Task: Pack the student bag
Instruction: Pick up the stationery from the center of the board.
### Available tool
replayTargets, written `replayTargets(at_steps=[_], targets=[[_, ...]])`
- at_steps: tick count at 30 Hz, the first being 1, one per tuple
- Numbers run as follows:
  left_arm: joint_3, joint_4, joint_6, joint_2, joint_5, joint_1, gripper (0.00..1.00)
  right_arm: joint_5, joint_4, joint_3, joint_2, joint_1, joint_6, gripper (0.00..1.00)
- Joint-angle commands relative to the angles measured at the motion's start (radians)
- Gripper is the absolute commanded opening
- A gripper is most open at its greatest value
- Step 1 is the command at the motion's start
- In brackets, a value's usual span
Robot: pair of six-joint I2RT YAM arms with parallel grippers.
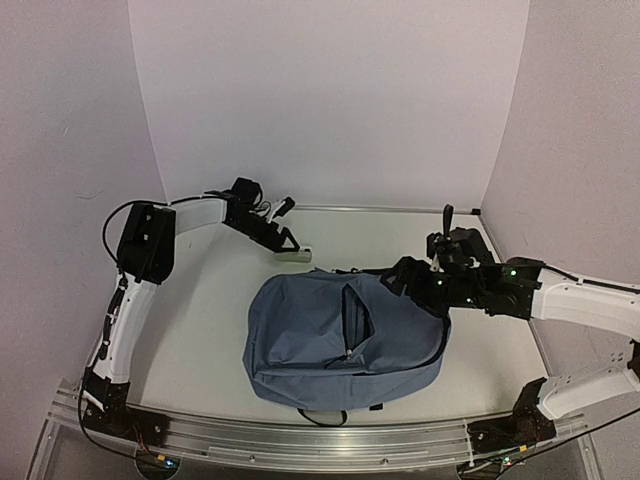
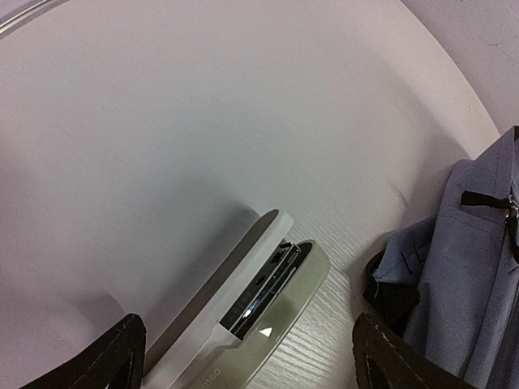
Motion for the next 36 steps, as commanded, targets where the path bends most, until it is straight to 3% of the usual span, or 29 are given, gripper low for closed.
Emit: replayTargets(at_steps=[1, 10, 22, 31, 36], targets=[[-0.054, 0.004, 0.033, -0.057, -0.004, -0.017, 0.88, 0.005, 0.029, -0.011, -0.017, -0.002, 0.012, 0.86], [-0.141, 0.035, 0.069, -0.109, -0.108, -0.046, 0.83, 0.007, 0.034, -0.032, -0.047, -0.002, 0.018, 0.86], [-0.319, 0.230, 0.134, -0.209, -0.363, -0.116, 0.40, 0.014, 0.034, -0.041, -0.066, -0.002, 0.024, 0.86], [-0.516, 0.472, 0.027, -0.392, -0.395, -0.115, 0.26, 0.013, 0.034, -0.014, -0.064, -0.002, 0.012, 0.86], [-0.600, 0.536, -0.050, -0.528, -0.411, -0.115, 0.25, 0.010, 0.034, 0.026, -0.046, -0.002, -0.015, 0.86]])
